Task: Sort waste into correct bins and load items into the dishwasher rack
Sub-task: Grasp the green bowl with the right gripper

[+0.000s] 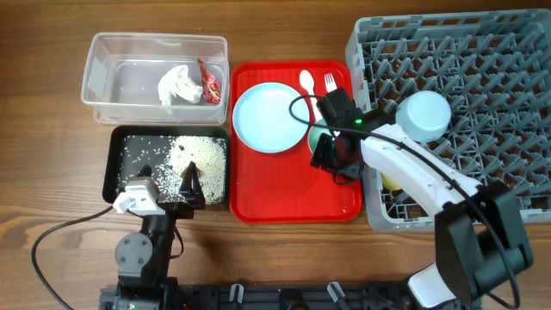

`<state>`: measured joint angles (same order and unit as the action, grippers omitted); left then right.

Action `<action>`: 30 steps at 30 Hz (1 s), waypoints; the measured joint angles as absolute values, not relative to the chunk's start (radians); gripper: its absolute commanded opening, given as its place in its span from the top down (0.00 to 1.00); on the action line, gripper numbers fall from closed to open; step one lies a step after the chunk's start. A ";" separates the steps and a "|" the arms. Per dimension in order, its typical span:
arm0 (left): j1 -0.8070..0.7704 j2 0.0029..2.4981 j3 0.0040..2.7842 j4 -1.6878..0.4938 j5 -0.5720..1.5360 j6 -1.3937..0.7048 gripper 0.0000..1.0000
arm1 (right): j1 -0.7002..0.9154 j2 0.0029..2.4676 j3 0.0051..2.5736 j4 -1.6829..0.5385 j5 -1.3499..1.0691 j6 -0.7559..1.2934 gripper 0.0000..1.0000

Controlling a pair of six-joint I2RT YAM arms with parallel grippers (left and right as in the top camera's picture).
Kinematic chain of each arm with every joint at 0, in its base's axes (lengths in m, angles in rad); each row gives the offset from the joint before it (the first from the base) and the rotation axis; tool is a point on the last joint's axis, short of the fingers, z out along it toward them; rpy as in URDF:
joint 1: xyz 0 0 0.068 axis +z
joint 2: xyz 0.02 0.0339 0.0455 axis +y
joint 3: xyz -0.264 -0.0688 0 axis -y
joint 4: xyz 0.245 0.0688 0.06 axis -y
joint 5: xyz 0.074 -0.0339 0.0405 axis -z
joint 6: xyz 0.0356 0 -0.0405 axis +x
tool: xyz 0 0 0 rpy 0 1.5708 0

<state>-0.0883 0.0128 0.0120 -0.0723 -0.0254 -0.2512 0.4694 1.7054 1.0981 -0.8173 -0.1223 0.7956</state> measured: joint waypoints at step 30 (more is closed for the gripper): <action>-0.088 0.013 0.012 -0.072 -0.025 -0.251 0.00 | 0.517 1.515 1.098 -0.694 0.014 0.160 0.51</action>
